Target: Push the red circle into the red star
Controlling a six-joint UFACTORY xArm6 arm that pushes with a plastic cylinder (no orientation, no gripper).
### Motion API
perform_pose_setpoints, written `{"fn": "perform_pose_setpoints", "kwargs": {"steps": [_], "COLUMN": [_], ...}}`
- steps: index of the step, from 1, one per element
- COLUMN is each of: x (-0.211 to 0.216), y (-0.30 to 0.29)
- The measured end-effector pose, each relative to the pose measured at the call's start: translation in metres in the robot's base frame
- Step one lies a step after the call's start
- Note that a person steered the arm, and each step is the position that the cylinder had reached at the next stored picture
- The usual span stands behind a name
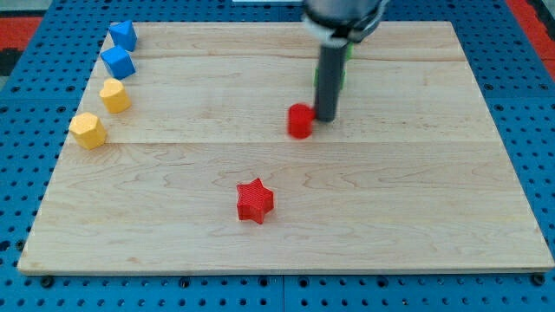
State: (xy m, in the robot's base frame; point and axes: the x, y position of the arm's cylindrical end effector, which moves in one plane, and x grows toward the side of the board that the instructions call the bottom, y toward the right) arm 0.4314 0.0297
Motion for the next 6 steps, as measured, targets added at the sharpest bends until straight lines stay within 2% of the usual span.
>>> {"fn": "perform_pose_setpoints", "kwargs": {"steps": [1,2,3,4,5,6], "x": [0.014,-0.024,0.021,0.076,0.058,0.057], "y": [-0.033,-0.039,-0.082,-0.053,-0.049,-0.049]}}
